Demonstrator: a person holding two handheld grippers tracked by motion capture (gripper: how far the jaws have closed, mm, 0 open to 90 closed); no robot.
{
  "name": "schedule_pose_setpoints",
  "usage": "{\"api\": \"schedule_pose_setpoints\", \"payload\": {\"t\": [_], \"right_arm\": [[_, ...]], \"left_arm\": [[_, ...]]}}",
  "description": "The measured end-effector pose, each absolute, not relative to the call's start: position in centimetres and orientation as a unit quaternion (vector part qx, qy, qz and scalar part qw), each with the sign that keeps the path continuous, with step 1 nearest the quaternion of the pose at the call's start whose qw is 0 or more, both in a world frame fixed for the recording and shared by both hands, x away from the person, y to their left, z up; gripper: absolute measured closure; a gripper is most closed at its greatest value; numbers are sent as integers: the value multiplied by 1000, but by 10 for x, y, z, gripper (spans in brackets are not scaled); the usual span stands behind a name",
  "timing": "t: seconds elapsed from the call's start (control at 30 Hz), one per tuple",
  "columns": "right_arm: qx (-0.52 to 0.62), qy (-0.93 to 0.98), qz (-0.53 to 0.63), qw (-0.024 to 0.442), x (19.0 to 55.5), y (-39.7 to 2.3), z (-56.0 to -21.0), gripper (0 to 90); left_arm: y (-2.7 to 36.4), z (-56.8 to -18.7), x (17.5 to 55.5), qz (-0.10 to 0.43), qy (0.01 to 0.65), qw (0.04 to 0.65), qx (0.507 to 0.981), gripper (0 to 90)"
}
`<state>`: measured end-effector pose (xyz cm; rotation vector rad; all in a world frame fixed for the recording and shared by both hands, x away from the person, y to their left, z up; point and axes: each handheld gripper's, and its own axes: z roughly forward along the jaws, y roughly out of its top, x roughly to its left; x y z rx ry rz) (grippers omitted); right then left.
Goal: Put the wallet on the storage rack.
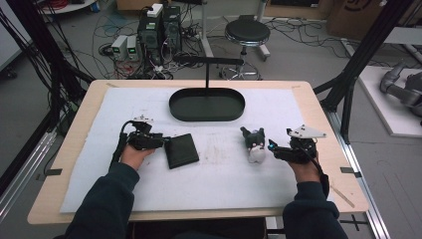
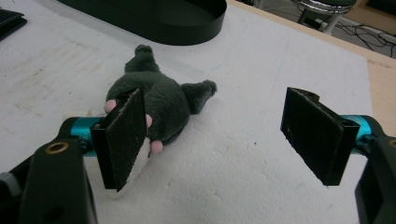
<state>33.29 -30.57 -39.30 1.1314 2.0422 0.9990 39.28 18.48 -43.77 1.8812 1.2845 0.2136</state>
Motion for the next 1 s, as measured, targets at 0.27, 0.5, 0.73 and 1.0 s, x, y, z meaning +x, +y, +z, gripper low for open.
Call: {"api": "schedule_pose_setpoints", "payload": {"t": [0.27,0.5,0.73,1.0], "right_arm": [[427,767,375,299,331,-307,-393,230],[423,767,377,301,331,-305,-392,233],[423,768,376,299,332,-305,-392,235],[423,768,375,301,331,-308,-392,237]], "left_arm": [[184,-447,369,41,524,461,715,434],[168,-448,375,56,502,455,733,485],[144,-444,382,15,446,493,747,488],[146,-438,370,56,460,469,751,470]]}}
